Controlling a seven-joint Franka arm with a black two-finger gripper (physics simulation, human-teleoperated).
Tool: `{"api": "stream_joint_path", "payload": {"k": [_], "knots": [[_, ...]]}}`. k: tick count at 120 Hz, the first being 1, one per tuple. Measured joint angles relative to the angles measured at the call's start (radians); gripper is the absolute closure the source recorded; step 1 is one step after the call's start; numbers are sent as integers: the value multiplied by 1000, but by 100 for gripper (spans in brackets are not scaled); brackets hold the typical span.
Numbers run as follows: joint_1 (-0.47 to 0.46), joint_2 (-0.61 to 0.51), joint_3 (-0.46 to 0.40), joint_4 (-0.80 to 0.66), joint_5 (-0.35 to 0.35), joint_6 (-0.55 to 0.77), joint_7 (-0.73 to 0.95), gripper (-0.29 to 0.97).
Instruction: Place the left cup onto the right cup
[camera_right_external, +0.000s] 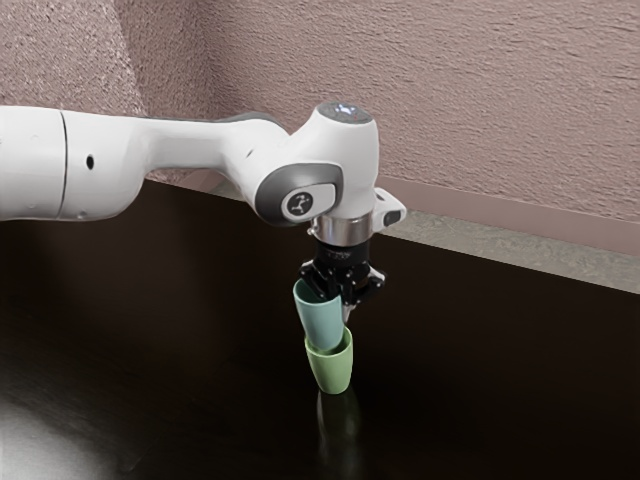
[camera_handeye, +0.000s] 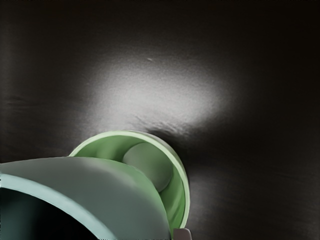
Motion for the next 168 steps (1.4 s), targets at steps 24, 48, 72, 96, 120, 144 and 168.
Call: {"api": "stream_joint_path", "payload": {"k": [24,48,72,96,120,144,168], "knots": [[0,16,0,2,5,0,-7,78],[0,37,0,2,6,1,-11,78],[-4,58,0,31,20,1,-15,78],[-6,69,0,37,26,1,-18,78],[-6,85,0,37,28,2,-20,78],[-6,92,0,37,29,5,-22,78],[-6,104,5,37,31,20,-23,78]]}}
